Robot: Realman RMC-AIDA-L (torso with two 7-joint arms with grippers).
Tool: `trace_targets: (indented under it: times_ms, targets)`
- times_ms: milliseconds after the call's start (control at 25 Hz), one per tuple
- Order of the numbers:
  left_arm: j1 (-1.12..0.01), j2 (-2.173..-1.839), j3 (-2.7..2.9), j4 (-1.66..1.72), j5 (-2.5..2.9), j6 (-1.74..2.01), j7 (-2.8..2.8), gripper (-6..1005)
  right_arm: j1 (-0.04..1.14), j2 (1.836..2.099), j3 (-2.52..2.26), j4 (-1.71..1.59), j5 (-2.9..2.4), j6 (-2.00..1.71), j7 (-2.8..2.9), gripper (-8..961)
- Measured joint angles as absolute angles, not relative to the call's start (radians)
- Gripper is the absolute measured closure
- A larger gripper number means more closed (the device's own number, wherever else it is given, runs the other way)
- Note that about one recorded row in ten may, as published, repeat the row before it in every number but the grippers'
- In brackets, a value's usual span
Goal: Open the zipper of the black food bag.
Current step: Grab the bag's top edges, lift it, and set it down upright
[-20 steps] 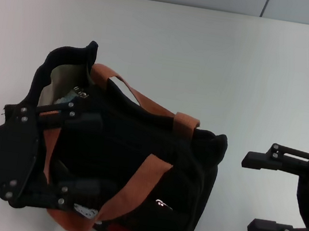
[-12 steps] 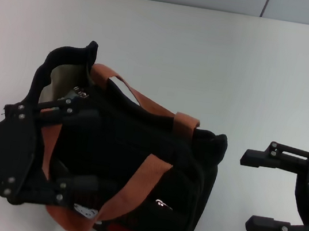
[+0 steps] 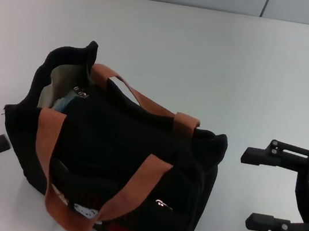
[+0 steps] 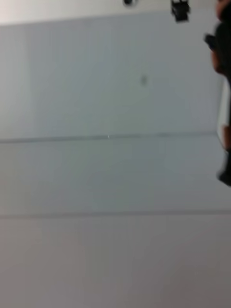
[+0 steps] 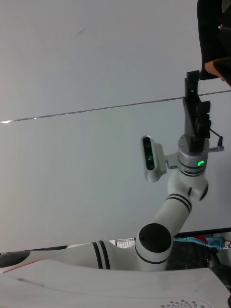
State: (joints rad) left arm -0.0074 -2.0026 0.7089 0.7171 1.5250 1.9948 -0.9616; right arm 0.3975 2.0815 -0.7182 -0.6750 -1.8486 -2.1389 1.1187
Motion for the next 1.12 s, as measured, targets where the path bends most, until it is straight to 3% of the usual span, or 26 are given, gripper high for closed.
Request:
trace_targets:
  times_ms: [200,480,760,1120]
  targets:
    - [-0.02,-1.991,0.625,0.562,1.629,1.934,-0.828,200,0.412,2.081,-0.719,-0.674,-1.851,-2.138,1.12,156]
    - [-0.126,-2.033,0.617,0.5,1.748,1.835,-0.753,200,0.425,2.082,-0.719,-0.661,-1.853,-2.137,1.12,157]
    - [-0.139,-2.056,0.596,0.484,1.753,1.827,-0.6,226,0.419,2.082,-0.719,-0.661,-1.853,-2.137,1.122,159]
    - [-0.139,-2.066,0.566,0.44,1.748,1.844,-0.477,485,0.417,2.08,-0.719,-0.661,-1.853,-2.137,1.123,161]
